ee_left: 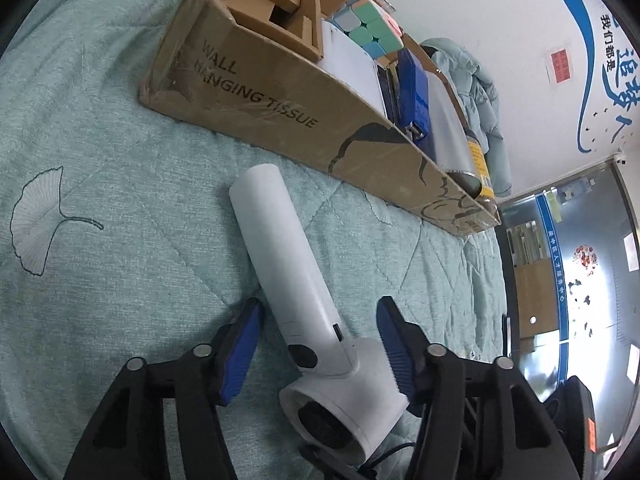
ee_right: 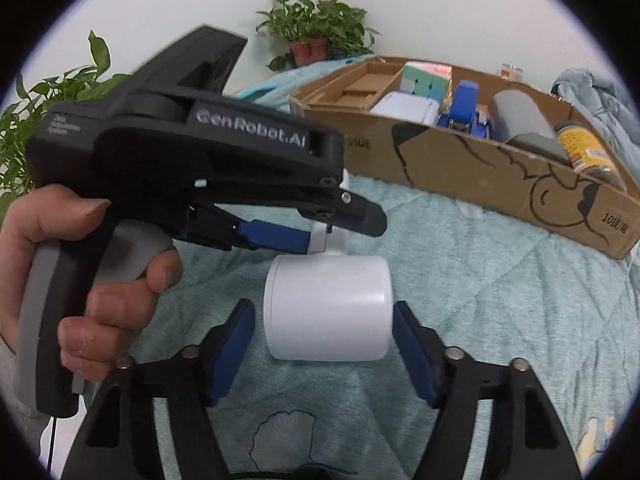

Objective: Organize rigid objects

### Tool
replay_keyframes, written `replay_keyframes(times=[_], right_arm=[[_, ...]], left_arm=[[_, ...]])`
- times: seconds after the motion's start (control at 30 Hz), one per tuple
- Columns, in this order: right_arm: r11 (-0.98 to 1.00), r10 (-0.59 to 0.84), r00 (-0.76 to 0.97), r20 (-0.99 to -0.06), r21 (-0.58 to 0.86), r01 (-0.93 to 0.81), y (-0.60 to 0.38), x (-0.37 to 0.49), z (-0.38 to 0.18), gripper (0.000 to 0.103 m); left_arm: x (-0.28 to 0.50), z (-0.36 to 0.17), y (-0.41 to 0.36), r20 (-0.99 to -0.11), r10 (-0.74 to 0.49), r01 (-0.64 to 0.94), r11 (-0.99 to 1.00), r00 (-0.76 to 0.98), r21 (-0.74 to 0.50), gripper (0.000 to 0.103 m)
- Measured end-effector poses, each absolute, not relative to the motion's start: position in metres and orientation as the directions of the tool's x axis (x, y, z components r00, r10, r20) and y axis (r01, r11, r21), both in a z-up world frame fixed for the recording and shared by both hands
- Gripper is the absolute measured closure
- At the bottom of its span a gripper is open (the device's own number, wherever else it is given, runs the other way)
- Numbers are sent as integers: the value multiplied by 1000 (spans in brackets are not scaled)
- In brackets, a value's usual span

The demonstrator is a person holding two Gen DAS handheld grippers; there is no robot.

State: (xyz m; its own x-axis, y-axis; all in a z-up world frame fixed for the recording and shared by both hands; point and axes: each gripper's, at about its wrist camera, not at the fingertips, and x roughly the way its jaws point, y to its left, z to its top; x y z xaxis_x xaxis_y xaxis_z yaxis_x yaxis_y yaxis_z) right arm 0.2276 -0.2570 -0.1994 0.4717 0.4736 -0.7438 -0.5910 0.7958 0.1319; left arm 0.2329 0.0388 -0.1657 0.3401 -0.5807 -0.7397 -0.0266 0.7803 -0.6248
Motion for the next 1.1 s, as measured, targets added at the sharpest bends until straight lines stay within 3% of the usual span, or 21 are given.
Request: replay_keyframes(times=[0.13,0.4,0.77,1.1], right_arm=[[802,460,453,-763,139,-581,-257,229,-208,46],[810,452,463,-762,133,-572,-256,229,-203,47],[835,488,631,-603,112,-539,-258,239,-127,47],[853,481,705,-521,94,-513,-228,310,-61,47]], left_arm=[[232,-167,38,-762,-550,-41,801,341,-597,65],[224,-155,33,-764,-528,-18,819,371,-574,67],[239,-34,21,-696,-484,177,866,530,-468,67],[328,59,37,-669,-461,269,887,584,-376,67]])
